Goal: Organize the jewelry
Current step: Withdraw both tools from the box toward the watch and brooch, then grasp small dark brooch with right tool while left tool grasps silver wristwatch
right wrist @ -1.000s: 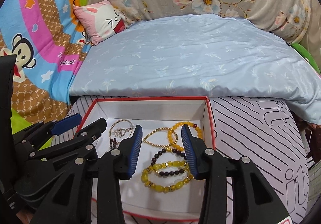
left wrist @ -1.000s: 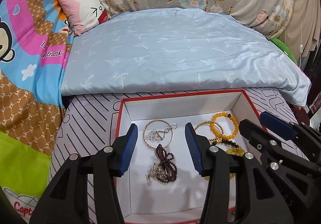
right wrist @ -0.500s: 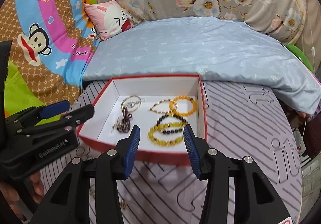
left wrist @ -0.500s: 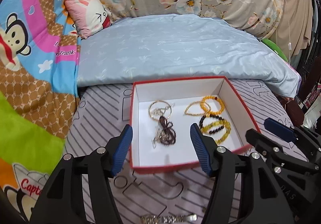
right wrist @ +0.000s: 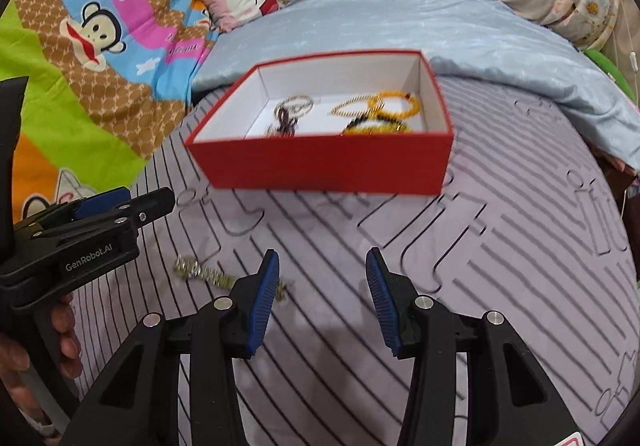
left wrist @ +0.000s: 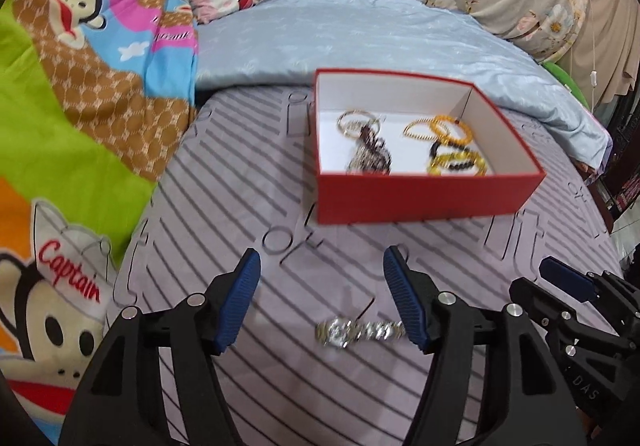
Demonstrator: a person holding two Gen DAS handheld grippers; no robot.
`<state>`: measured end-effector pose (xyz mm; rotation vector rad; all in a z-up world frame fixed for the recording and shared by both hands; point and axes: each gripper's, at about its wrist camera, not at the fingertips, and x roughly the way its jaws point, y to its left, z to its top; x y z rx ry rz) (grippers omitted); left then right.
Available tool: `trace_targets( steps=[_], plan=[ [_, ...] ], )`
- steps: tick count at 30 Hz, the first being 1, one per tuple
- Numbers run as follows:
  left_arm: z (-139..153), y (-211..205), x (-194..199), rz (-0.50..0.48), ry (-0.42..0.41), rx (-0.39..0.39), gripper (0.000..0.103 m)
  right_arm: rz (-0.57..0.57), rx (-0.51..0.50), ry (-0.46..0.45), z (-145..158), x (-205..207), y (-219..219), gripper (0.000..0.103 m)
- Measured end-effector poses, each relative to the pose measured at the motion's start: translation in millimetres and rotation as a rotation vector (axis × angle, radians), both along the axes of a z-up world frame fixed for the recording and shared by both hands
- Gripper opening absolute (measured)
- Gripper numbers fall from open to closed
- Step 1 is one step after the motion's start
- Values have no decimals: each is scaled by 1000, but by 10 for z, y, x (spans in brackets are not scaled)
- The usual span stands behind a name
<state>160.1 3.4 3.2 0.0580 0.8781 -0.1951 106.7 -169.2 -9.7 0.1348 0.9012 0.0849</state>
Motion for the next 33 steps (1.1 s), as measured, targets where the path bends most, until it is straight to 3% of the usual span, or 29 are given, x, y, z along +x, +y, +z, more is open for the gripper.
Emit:
trace_targets(
  steps=[8, 18, 22, 33],
  plan=[
    [-315, 133, -167, 25, 80, -14, 62, 18, -11, 33, -188, 22, 167, 38],
    [-391, 202, -224, 29, 106, -39, 62, 47, -4, 70, -350, 107, 299, 25],
    [-399, 198, -224, 25, 111, -45, 62, 50, -12, 77, -384, 133, 332, 12],
    [-455, 124, -208, 9, 133, -58, 62, 29, -6, 70, -348, 91, 248, 10]
  ],
)
